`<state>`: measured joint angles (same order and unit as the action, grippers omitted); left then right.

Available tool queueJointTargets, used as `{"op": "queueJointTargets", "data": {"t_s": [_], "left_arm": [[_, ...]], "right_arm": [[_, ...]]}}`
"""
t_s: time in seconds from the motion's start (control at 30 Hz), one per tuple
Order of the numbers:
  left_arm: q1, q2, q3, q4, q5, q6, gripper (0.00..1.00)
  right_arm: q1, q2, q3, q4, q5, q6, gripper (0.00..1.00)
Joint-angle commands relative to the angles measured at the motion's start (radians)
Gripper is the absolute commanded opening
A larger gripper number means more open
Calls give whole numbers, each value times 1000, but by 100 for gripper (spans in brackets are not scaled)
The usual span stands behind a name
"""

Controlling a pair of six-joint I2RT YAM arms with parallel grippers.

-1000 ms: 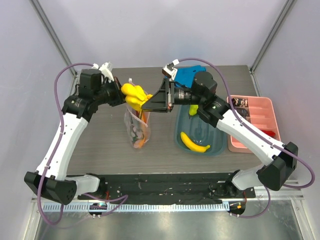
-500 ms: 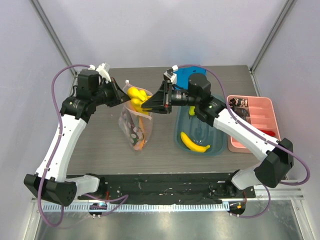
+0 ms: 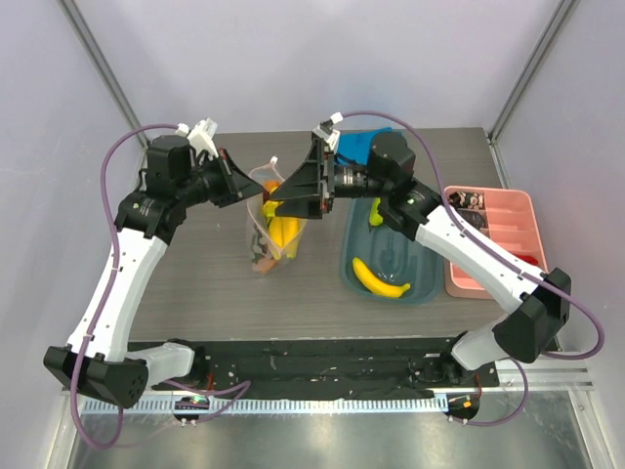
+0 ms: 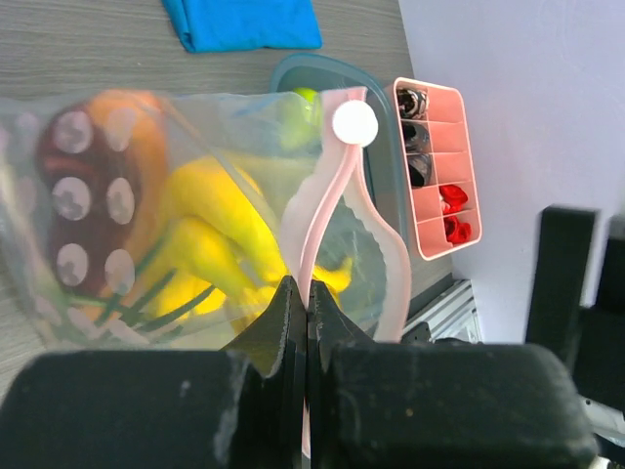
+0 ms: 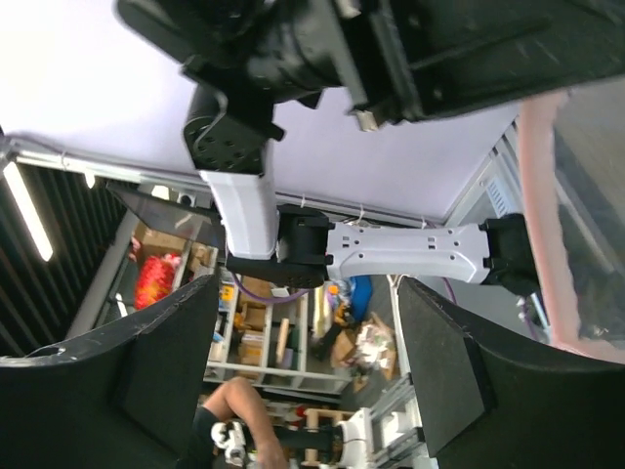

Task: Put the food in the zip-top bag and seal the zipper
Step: Place the fake fruit in the zipper food storage bag, then adjust the zipper food storage bag at the center of the board.

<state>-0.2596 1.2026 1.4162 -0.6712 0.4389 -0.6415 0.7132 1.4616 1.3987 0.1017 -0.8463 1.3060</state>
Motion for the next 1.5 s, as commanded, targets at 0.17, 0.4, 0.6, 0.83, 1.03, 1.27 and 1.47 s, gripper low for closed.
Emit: {"op": "queueJointTargets", "data": {"t_s": [0.17, 0.4, 0.6, 0.83, 1.03, 1.27, 1.47], "left_arm": [[11, -35, 17, 81, 67, -18, 0], [16, -23, 9, 93, 141, -27, 0], [16, -37, -2, 105, 149, -18, 0], [16, -26, -5, 87, 158, -11, 0], [16, -21, -2, 9, 147, 40, 0], [11, -3, 200, -256, 5, 247, 6], [-16, 81, 211, -361, -55, 351, 14]], "right_arm": [[-167, -14, 149, -86, -172, -386, 75], [-131, -32, 324, -747, 146, -1225, 68], [-118, 29, 319, -827, 385, -1260, 69], [-89, 89, 280, -856, 362, -1249, 64], [-67, 100, 298, -843, 233, -1200, 1], [-69, -41, 283, -539, -33, -863, 1], [-80, 45, 220, -617, -8, -895, 1]]}}
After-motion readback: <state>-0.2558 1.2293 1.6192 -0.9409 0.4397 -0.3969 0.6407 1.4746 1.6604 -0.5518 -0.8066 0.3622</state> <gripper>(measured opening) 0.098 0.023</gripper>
